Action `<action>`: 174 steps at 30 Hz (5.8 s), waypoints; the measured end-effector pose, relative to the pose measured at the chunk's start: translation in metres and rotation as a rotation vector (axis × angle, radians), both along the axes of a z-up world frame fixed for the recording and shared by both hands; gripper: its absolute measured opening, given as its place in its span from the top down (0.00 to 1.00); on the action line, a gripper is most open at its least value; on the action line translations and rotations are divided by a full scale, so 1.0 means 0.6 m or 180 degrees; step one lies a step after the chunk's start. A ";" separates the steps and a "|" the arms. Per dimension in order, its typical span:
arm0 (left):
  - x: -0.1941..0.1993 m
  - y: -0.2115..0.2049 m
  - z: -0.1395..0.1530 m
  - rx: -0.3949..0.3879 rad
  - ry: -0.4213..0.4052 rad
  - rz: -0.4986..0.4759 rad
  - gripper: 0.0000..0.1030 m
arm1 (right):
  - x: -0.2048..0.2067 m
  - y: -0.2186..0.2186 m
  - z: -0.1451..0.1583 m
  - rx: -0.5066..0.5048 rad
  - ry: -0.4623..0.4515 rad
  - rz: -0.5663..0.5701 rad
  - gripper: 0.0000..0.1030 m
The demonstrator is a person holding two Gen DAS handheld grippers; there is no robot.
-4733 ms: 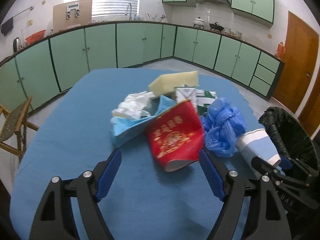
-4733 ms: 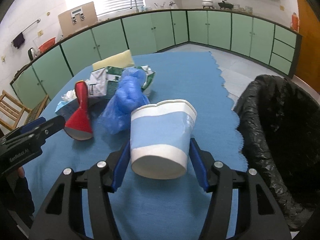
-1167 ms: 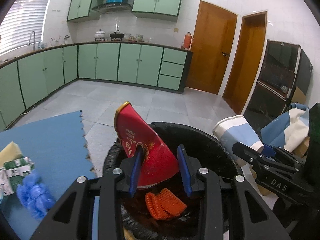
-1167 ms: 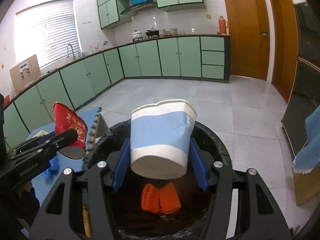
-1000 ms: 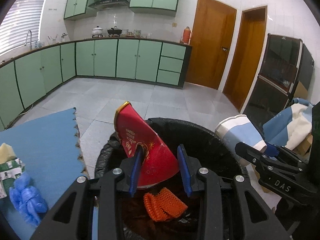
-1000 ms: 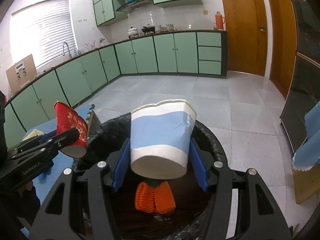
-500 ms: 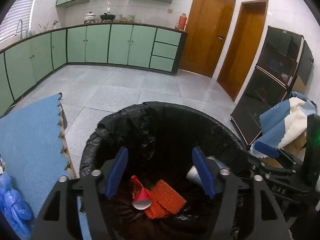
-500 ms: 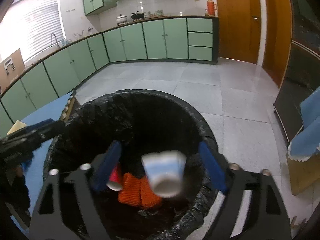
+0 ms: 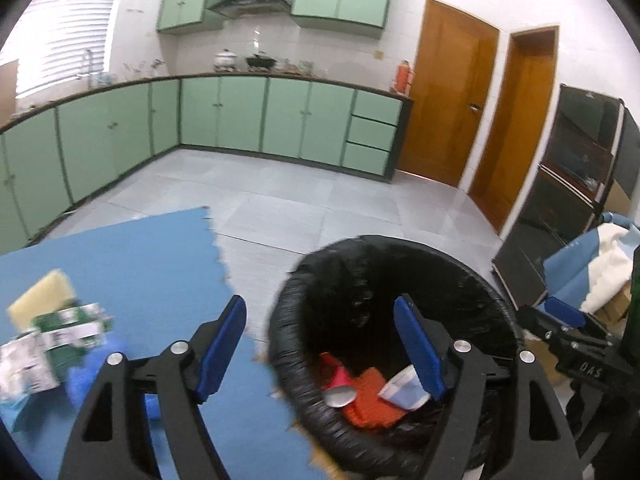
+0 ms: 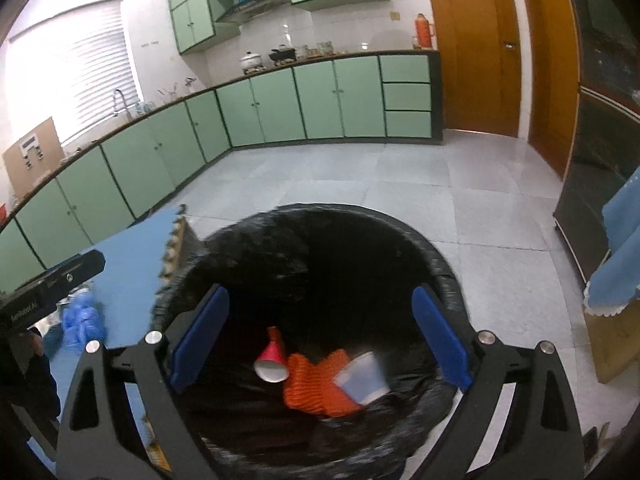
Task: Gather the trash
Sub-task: 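Open the left gripper over the bin while the right gripper releases the cup, then grasp the blue plastic bag with the right gripper, then grasp the light blue paper carton with the left gripper, then carry the light blue carton and blue plastic bag over the bin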
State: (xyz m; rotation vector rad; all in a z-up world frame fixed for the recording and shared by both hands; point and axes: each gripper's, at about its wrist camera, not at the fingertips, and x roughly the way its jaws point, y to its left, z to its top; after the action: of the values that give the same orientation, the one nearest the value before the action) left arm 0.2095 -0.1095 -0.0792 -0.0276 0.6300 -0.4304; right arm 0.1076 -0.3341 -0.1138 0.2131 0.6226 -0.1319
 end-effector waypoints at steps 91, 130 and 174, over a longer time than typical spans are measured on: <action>-0.148 0.384 -0.134 0.0258 0.0735 0.1296 0.42 | 0.083 0.463 -0.070 -0.0054 0.0434 0.1631 0.49; -0.173 0.356 -0.081 0.0384 0.0386 0.1401 0.71 | 0.052 0.433 -0.018 0.0026 0.0257 0.1533 0.49; -0.084 0.009 0.002 0.0145 0.0004 0.0258 0.71 | -0.006 0.089 0.055 -0.0075 -0.0073 0.0397 0.49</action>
State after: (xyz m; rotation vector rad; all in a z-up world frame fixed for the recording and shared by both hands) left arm 0.1591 -0.1044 -0.0781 -0.0100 0.6375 -0.3377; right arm 0.1039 -0.2806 -0.0809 0.1523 0.6095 -0.0164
